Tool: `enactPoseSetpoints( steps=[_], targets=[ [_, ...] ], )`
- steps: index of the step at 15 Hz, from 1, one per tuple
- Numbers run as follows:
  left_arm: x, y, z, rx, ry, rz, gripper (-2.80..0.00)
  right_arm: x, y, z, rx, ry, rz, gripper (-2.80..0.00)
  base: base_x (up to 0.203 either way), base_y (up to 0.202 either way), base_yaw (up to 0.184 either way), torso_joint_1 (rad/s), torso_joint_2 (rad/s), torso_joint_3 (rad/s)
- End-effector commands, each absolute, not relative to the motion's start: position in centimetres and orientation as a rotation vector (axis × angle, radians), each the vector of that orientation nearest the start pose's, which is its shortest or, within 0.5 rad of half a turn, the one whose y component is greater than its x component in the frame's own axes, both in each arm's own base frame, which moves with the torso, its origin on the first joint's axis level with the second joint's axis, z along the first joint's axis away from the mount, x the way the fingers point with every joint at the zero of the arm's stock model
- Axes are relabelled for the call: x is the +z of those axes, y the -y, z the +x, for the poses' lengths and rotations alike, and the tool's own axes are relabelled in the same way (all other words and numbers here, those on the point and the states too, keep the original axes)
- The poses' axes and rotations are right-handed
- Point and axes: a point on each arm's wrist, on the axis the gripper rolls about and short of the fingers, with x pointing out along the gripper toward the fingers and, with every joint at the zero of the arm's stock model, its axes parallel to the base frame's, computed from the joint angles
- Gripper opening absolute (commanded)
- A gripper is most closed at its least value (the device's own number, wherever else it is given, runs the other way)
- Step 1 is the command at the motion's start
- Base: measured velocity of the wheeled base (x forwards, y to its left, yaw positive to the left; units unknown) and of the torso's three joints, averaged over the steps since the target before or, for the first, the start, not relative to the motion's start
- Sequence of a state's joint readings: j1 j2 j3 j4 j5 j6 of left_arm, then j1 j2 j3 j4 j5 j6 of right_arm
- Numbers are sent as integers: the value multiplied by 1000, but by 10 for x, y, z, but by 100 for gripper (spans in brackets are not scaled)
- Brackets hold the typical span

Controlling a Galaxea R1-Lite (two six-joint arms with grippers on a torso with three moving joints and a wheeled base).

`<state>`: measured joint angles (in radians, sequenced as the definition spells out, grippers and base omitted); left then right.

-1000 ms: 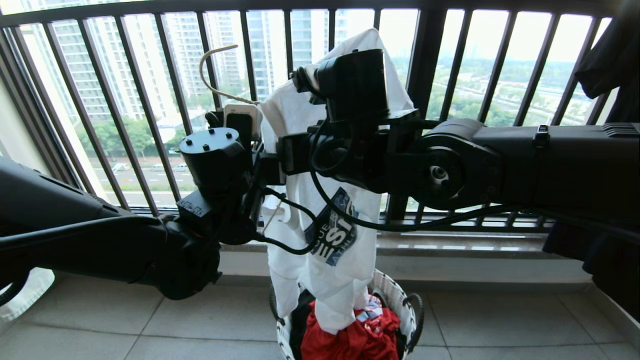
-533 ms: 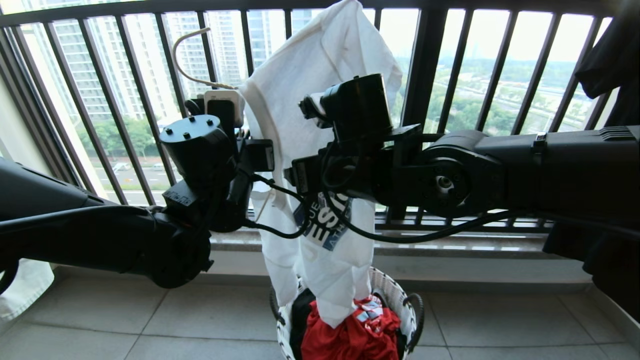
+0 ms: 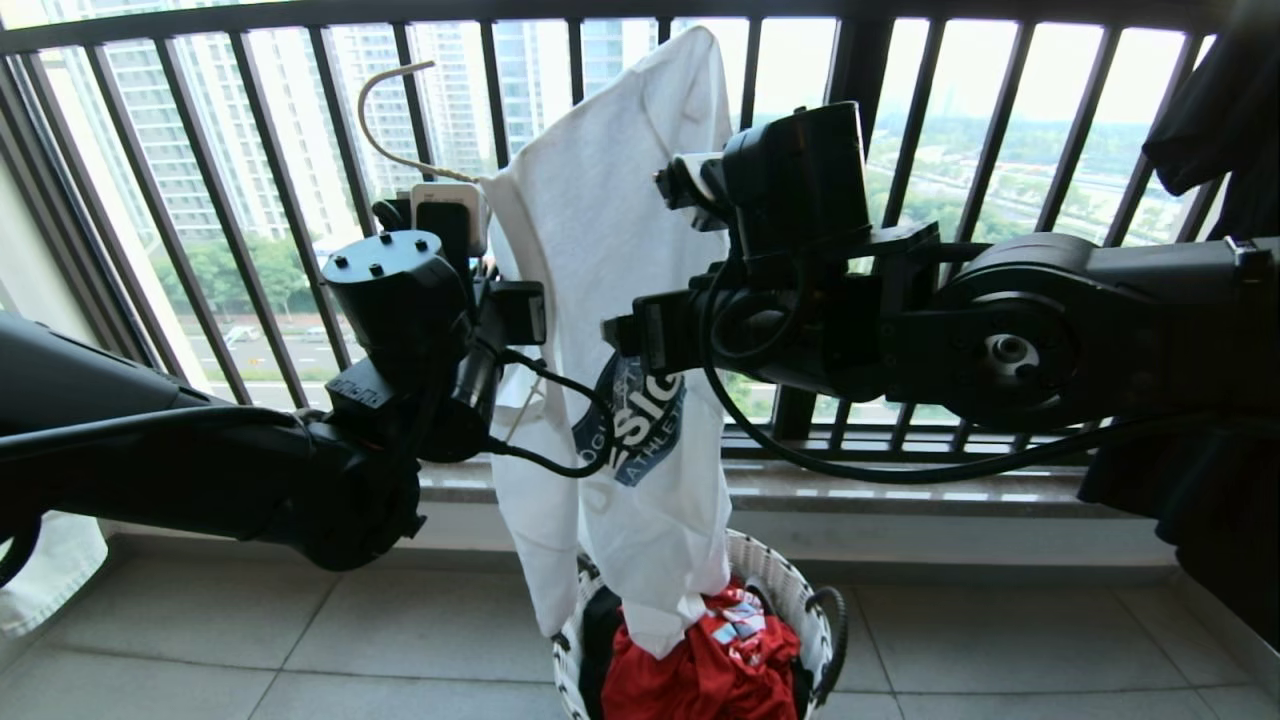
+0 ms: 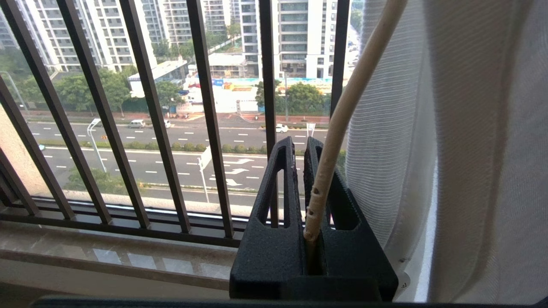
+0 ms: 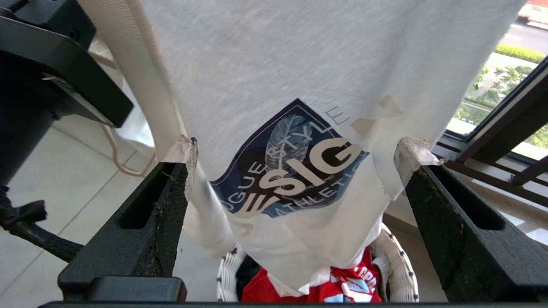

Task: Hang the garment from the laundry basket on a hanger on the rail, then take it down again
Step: Hang the clothes on the clothes rack

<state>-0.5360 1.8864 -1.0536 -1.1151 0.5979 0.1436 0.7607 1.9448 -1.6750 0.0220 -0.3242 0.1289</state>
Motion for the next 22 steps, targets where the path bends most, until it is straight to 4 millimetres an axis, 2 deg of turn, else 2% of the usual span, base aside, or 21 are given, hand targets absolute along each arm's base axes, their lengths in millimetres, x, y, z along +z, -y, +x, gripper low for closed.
enactPoseSetpoints(
  steps=[1, 5, 6, 10, 15, 20, 22],
  targets=[
    [235, 173, 317, 76, 238, -10, -280, 283, -257, 285, 406, -271, -19, 0, 0, 0, 0, 0, 0, 0],
    [243, 157, 316, 47, 259, -7, -280, 287, -242, 273, 363, -273, -24, 0, 0, 0, 0, 0, 0, 0],
    [243, 153, 315, 24, 260, 0, -280, 288, -236, 268, 358, -276, -26, -280, 0, 0, 0, 0, 0, 0],
    [239, 148, 311, -47, 234, -2, -280, 293, -214, 255, 331, -278, -3, -280, 0, 0, 0, 0, 0, 0],
    [238, 143, 297, -190, 121, -62, -280, 297, -188, 250, 281, -275, -1, -280, 0, 0, 0, 0, 0, 0],
    [230, 142, 295, -210, 77, -43, -280, 306, -180, 246, 279, -245, -55, -280, 0, 0, 0, 0, 0, 0],
    [232, 139, 283, -298, 77, -42, -280, 312, -179, 243, 287, -219, -101, -280, 0, 0, 0, 0, 0, 0]
  ],
)
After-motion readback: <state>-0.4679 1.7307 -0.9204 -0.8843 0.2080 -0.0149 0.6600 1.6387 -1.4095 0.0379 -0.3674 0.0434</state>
